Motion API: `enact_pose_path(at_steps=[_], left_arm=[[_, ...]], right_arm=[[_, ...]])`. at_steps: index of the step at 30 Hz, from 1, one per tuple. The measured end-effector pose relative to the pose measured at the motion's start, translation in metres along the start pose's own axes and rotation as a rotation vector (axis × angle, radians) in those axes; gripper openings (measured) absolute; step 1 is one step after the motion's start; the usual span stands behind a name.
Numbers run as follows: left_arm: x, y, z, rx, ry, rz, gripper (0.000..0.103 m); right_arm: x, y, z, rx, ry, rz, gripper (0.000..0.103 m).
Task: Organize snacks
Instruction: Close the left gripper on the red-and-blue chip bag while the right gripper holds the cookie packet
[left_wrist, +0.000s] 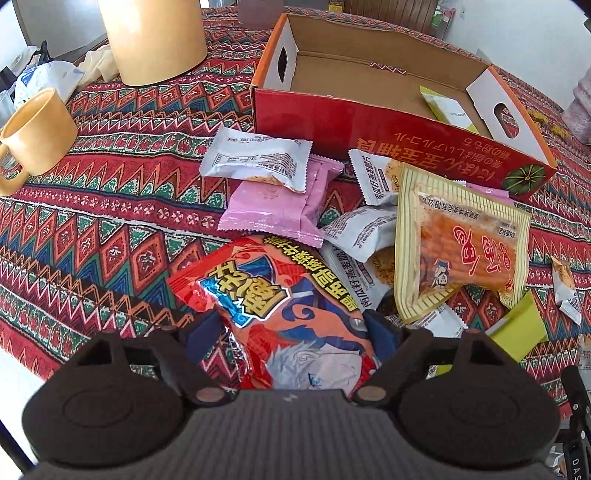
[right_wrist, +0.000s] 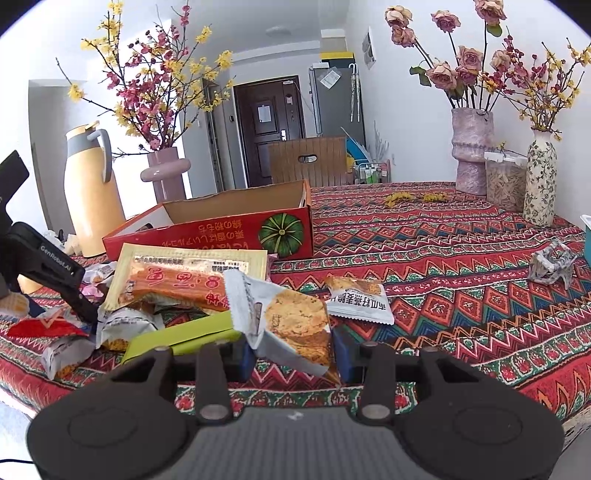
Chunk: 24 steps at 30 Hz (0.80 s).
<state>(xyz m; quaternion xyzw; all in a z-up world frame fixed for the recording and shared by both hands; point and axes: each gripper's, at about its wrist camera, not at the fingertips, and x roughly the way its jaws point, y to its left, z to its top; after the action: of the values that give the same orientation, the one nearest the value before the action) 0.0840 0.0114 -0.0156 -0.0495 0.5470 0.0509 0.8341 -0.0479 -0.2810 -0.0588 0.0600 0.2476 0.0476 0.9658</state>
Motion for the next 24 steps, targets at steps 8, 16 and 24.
enact_pose_path(at_steps=[8, 16, 24], left_arm=[[-0.008, 0.001, -0.001, 0.015, -0.04, -0.012, 0.069], [-0.015, 0.01, -0.005, 0.032, -0.075, -0.037, 0.061], [-0.021, 0.027, -0.016, 0.028, -0.132, -0.101, 0.057]], right_arm=[[0.003, 0.002, 0.0, 0.002, 0.006, 0.004, 0.041], [0.003, 0.001, -0.001, 0.001, 0.006, 0.003, 0.041], [0.005, 0.003, 0.002, -0.006, 0.005, 0.001, 0.041]])
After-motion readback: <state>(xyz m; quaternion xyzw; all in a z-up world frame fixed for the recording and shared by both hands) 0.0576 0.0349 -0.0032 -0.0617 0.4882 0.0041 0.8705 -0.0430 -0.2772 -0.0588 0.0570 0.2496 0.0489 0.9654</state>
